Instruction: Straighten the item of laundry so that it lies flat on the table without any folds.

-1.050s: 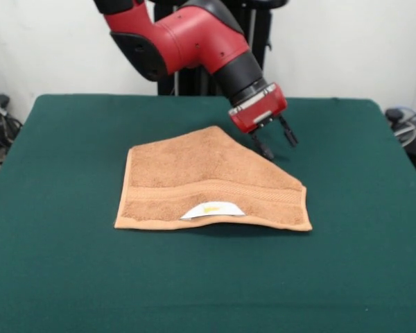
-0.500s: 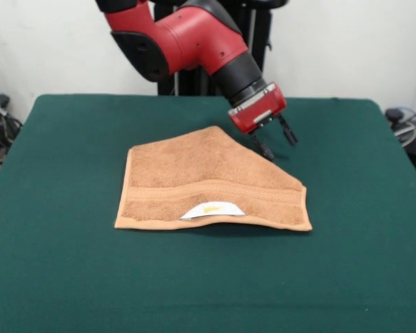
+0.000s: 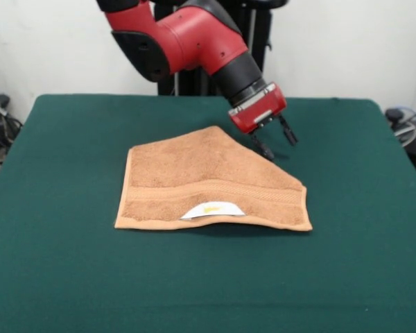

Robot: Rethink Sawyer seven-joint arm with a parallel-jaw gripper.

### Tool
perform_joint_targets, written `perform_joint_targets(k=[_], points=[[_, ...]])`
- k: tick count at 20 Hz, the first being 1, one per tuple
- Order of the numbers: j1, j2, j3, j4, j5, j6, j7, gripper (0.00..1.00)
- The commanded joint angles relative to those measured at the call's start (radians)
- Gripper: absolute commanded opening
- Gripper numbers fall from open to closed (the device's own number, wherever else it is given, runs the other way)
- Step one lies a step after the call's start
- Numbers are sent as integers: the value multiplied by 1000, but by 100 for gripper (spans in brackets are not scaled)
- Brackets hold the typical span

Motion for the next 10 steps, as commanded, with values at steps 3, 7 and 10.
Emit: perform_joint_targets(k=[3,7,10], points=[[40,76,7,-161,-124,170,107,100],[36,72,67,-175,-266,204,286,100],[87,64,66,-217,-422,159,516,100]])
